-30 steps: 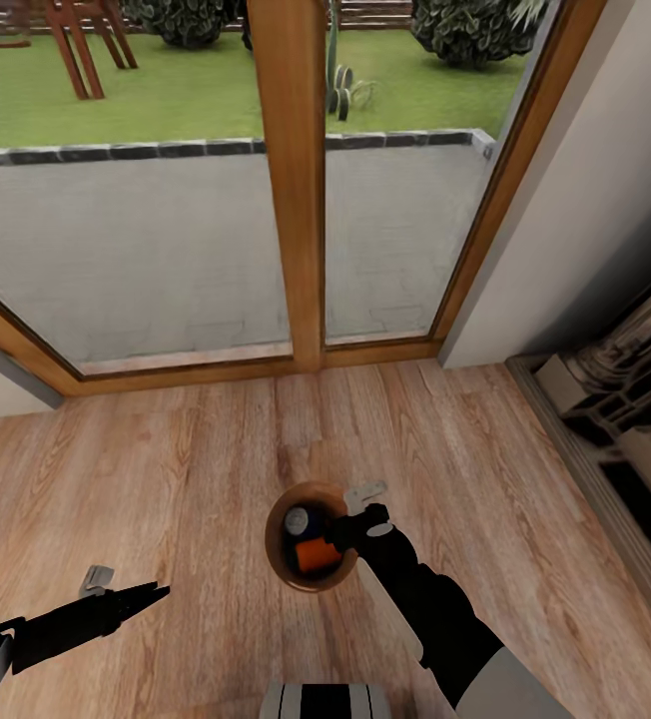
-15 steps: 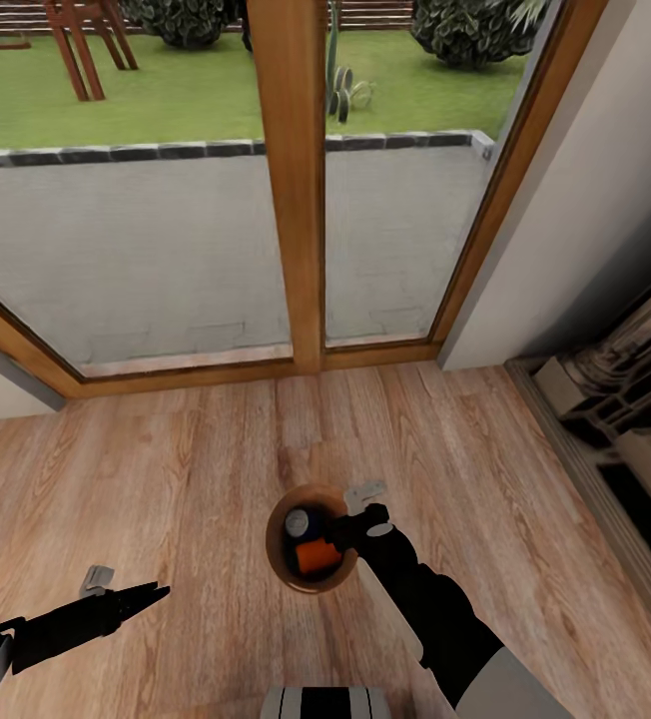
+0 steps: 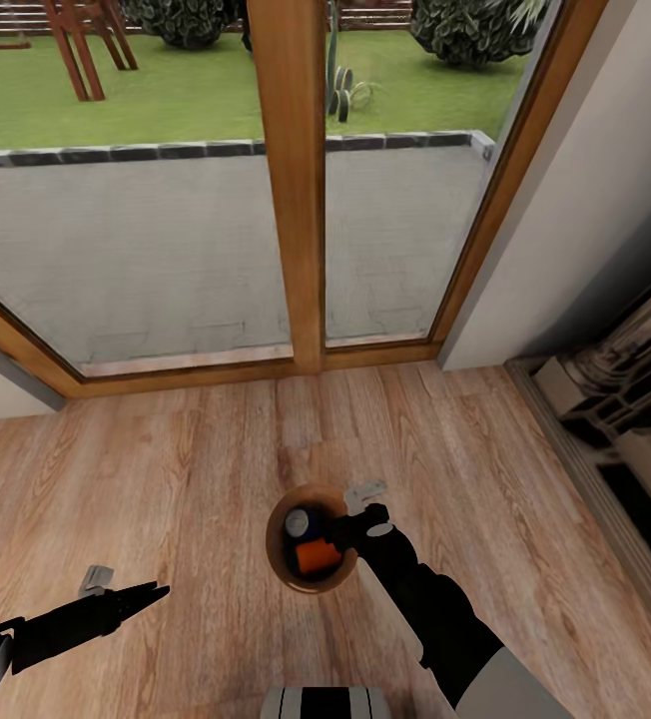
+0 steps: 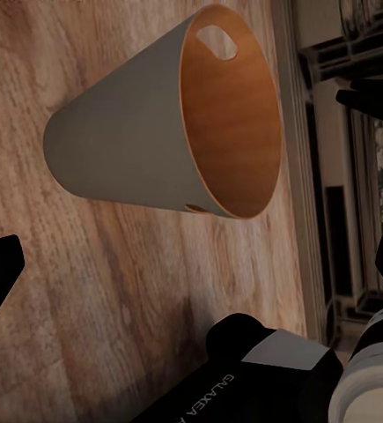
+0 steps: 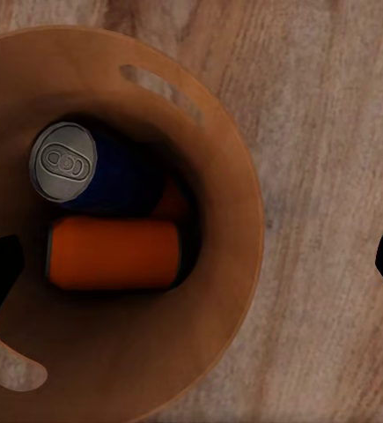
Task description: Put the three can of soda from the living room inside the tash can in the kitchen.
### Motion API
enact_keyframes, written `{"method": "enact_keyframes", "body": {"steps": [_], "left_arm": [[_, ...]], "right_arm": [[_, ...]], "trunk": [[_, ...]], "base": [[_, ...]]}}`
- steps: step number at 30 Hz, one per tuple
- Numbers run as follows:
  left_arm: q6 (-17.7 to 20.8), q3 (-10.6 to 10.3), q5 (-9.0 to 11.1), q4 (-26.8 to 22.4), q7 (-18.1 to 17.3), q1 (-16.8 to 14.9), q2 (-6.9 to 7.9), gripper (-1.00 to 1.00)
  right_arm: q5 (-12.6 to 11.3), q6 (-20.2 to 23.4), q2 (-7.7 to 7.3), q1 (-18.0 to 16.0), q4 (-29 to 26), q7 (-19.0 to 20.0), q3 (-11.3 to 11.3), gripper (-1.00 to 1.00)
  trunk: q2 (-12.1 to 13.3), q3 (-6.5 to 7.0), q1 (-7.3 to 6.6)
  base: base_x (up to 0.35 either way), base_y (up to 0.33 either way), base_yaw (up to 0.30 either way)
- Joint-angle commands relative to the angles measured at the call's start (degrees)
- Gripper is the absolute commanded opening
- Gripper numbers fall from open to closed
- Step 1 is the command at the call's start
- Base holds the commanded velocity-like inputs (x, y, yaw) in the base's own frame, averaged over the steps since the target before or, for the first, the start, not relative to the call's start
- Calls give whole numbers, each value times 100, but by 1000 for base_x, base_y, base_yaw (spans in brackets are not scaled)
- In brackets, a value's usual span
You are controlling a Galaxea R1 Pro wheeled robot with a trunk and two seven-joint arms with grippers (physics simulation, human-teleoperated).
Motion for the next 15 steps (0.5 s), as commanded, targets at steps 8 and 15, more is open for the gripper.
{"method": "enact_keyframes", "body": {"steps": [8, 15], "left_arm": [[-1, 6, 5, 0, -1, 0, 0, 100], [-1, 0, 7, 0, -3, 0, 0, 100]], "right_arm": [[0, 0, 0, 0, 0, -1, 0, 100], [0, 0, 0, 0, 0, 0, 0, 100]], "trunk": [[0, 0, 0], [160, 72, -88]], "base": [[0, 0, 0], [0, 0, 0]]}}
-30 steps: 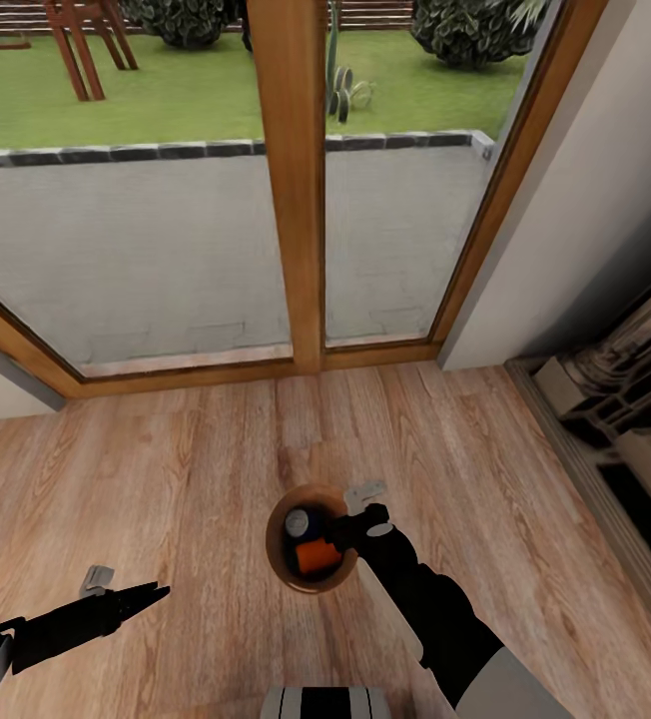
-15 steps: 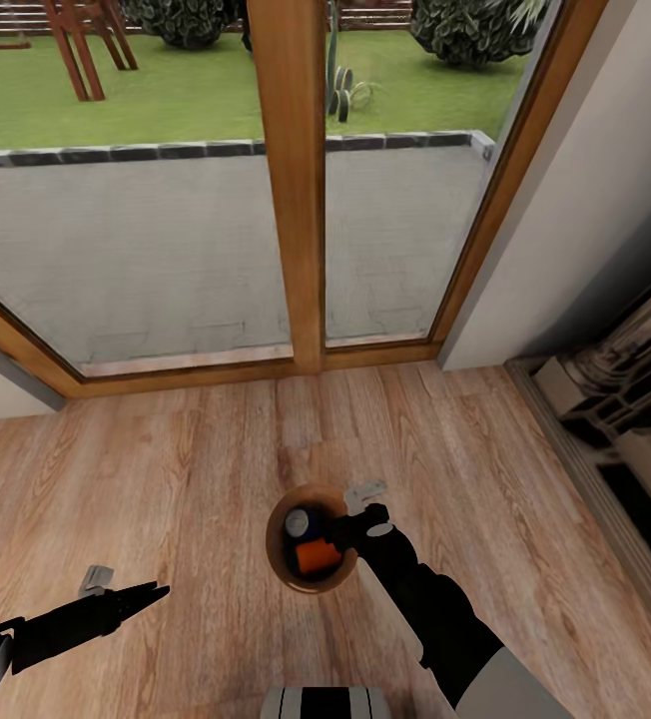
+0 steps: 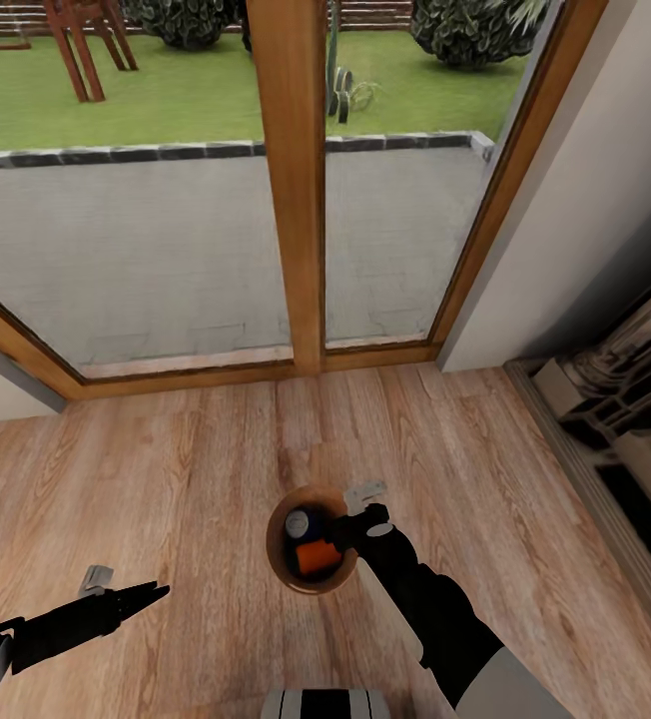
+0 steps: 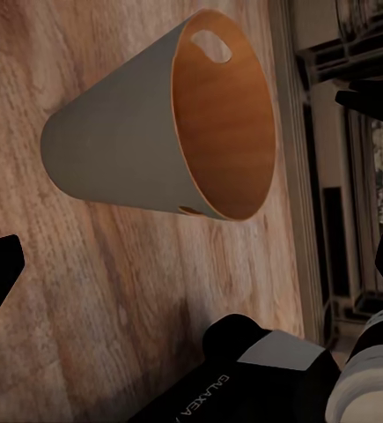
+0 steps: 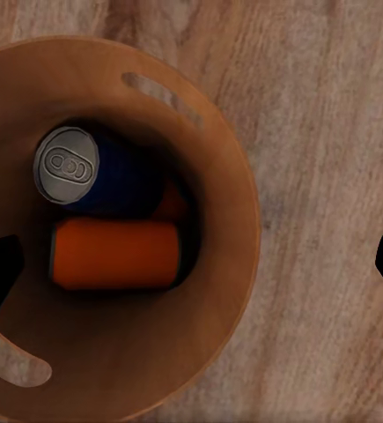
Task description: Put the three can of soda from the living room inside the tash can in the kitchen.
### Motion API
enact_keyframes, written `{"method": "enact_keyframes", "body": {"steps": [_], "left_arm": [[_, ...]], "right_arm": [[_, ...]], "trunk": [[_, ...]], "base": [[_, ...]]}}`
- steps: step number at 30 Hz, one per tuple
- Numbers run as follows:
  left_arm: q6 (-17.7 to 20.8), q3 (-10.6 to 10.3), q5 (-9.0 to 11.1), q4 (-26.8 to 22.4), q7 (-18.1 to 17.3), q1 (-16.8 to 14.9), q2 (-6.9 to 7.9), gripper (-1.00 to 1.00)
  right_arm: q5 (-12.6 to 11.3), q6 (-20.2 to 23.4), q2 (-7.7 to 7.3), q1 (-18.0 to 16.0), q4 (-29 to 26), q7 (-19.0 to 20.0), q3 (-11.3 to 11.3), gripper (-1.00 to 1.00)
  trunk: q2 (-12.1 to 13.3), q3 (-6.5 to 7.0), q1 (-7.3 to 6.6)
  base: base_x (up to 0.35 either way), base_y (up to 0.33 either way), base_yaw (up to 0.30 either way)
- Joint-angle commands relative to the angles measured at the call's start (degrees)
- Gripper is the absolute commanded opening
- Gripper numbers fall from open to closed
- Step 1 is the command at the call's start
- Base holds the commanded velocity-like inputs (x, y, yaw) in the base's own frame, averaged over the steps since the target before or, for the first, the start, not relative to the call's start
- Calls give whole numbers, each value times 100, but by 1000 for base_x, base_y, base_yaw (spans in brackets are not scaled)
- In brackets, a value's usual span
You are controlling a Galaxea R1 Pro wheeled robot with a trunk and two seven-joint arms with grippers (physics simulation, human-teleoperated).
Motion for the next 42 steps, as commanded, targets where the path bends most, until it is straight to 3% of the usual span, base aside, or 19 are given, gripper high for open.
{"method": "enact_keyframes", "body": {"steps": [1, 19, 35, 42], "left_arm": [[1, -1, -2, 0, 1, 0, 0, 100], [4, 1, -4, 0, 3, 0, 0, 100], [8, -5, -8, 0, 3, 0, 0, 100], [8, 1, -6, 0, 3, 0, 0, 100]], "right_arm": [[0, 0, 0, 0, 0, 1, 0, 100], [0, 0, 0, 0, 0, 4, 1, 100], [0, 0, 0, 0, 0, 1, 67, 100], [0, 0, 0, 0, 0, 3, 70, 100]], "trunk": [[2, 1, -1], [2, 1, -1], [643, 288, -352], [684, 306, -374]], "base": [[0, 0, 0], [0, 0, 0], [0, 0, 0], [0, 0, 0]]}}
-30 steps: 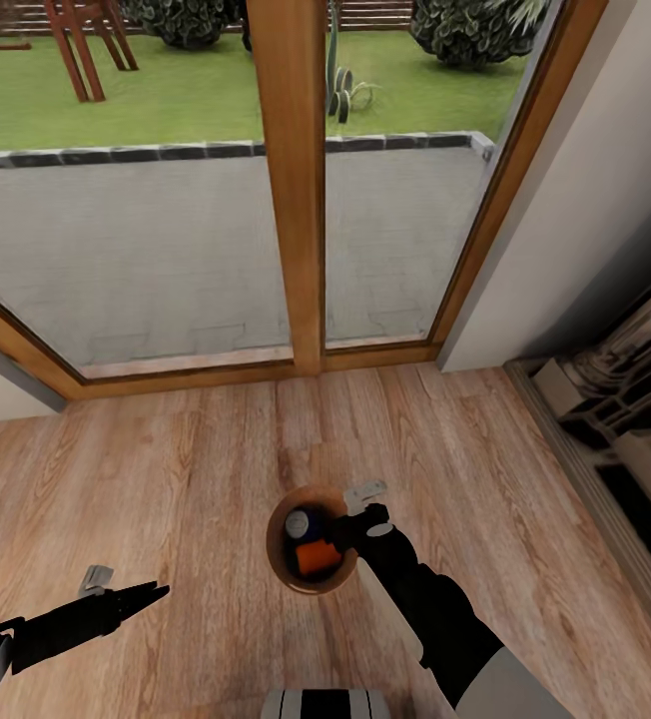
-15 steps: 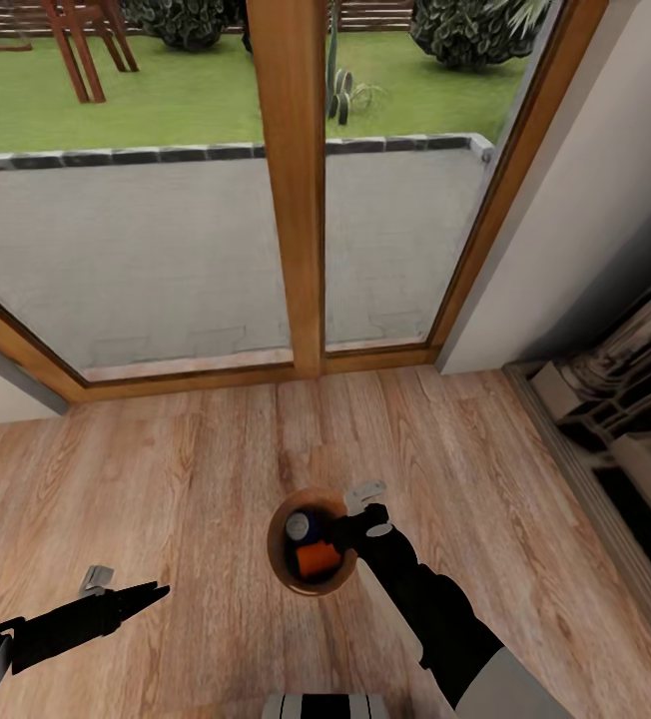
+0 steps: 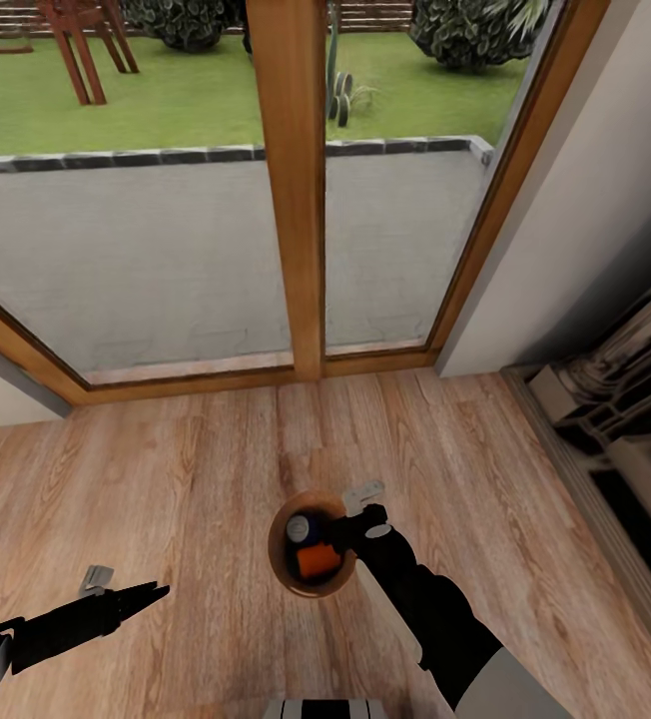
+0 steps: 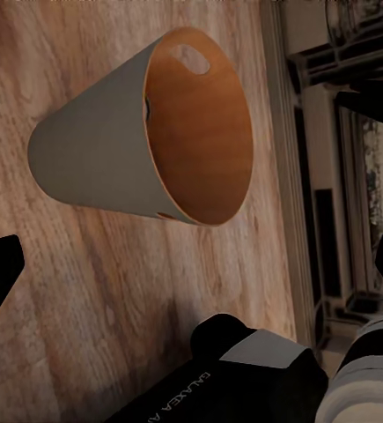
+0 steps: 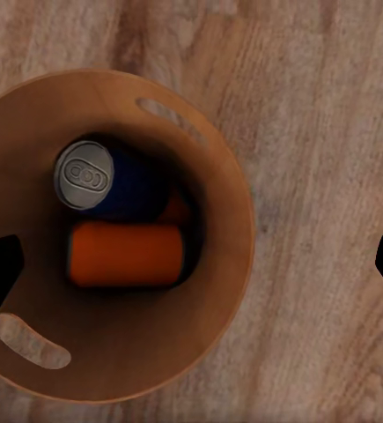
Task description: Put the three can of soda from the living room inside the tash can in the kitchen.
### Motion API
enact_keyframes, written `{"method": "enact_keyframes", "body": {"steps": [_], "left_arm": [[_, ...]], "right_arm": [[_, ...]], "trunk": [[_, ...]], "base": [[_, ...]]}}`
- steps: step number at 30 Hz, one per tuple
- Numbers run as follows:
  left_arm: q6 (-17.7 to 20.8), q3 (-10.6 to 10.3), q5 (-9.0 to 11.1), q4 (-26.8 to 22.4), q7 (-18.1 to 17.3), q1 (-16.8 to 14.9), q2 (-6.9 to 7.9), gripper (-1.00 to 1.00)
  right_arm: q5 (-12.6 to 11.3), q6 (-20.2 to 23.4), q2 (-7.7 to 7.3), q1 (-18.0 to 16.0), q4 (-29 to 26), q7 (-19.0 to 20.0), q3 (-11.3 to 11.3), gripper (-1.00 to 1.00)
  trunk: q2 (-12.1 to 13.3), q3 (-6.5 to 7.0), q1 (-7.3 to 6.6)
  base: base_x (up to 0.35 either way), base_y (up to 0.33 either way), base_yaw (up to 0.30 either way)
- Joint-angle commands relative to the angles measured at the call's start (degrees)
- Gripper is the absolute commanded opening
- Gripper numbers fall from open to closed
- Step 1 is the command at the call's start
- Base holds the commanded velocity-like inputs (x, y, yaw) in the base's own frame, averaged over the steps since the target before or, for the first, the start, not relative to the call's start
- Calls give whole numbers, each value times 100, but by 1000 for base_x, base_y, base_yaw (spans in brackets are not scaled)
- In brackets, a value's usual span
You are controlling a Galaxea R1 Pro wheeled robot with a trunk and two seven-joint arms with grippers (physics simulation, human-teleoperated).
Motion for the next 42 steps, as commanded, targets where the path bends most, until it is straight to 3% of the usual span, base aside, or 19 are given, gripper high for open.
{"method": "enact_keyframes", "body": {"steps": [1, 42], "left_arm": [[0, -1, 1, 0, 0, 0, 0, 100], [0, 5, 6, -7, 3, 0, 0, 100]], "right_arm": [[0, 0, 0, 0, 0, 1, 0, 100], [0, 0, 4, 0, 0, 4, 0, 100]], "trunk": [[42, 19, -23], [42, 19, -23]], "base": [[0, 0, 0], [0, 0, 0]]}}
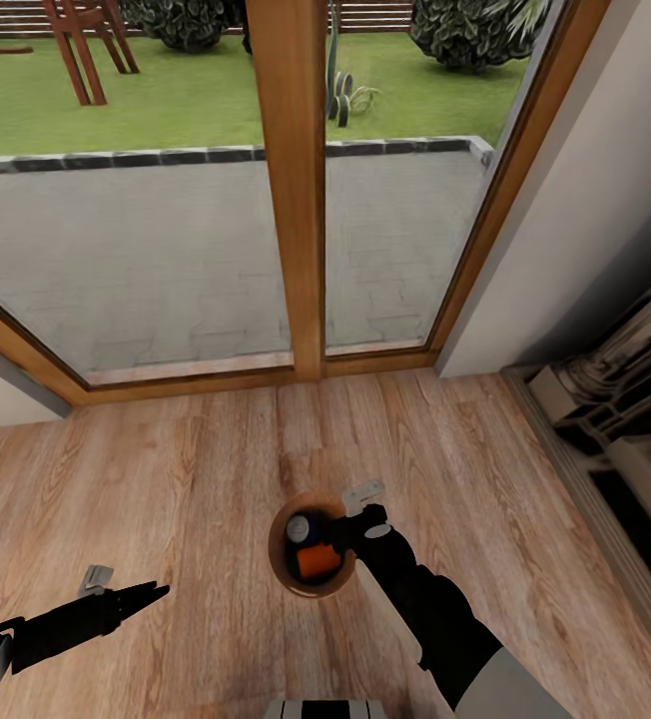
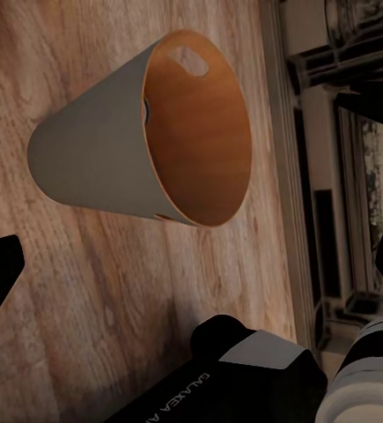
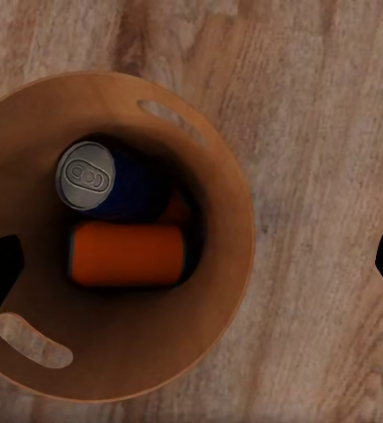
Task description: Put the three can of soda from the living room inside the tash can in the kitchen.
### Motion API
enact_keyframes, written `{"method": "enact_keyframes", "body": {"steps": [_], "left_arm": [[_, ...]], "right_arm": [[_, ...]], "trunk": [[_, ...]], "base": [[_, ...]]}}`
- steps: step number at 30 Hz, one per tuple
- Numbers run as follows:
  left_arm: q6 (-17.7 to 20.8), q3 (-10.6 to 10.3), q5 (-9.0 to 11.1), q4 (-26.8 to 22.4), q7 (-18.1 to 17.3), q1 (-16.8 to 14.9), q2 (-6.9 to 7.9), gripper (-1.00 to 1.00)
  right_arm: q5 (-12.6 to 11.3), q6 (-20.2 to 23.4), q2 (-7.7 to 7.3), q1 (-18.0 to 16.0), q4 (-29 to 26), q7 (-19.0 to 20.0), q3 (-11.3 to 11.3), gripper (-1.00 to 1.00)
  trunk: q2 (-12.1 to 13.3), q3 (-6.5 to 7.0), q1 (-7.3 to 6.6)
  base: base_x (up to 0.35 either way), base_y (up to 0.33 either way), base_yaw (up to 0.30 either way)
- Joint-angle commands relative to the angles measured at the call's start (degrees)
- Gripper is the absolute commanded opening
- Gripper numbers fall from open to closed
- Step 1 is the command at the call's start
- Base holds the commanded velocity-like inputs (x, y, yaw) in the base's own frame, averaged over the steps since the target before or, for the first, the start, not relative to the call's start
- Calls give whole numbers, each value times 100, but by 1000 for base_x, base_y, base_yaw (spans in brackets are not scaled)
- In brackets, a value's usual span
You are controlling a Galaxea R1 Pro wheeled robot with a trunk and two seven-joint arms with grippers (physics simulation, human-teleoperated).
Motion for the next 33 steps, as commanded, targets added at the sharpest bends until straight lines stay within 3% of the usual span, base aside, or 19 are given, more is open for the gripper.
{"method": "enact_keyframes", "body": {"steps": [1, 23, 33], "left_arm": [[0, -1, 0, -2, -3, 0, 0, 100], [0, 3, 0, -2, -3, 0, 0, 100], [0, 2, 0, -2, -3, 0, 0, 100]], "right_arm": [[0, 0, -2, 0, 0, -1, 0, 100], [0, 0, -4, 0, 0, 0, 8, 100], [0, 0, -1, 0, 0, 0, 9, 100]], "trunk": [[0, 7, 0], [0, 205, 0], [0, 223, 0]], "base": [[0, 0, 0], [0, 0, 0], [0, 0, 0]]}}
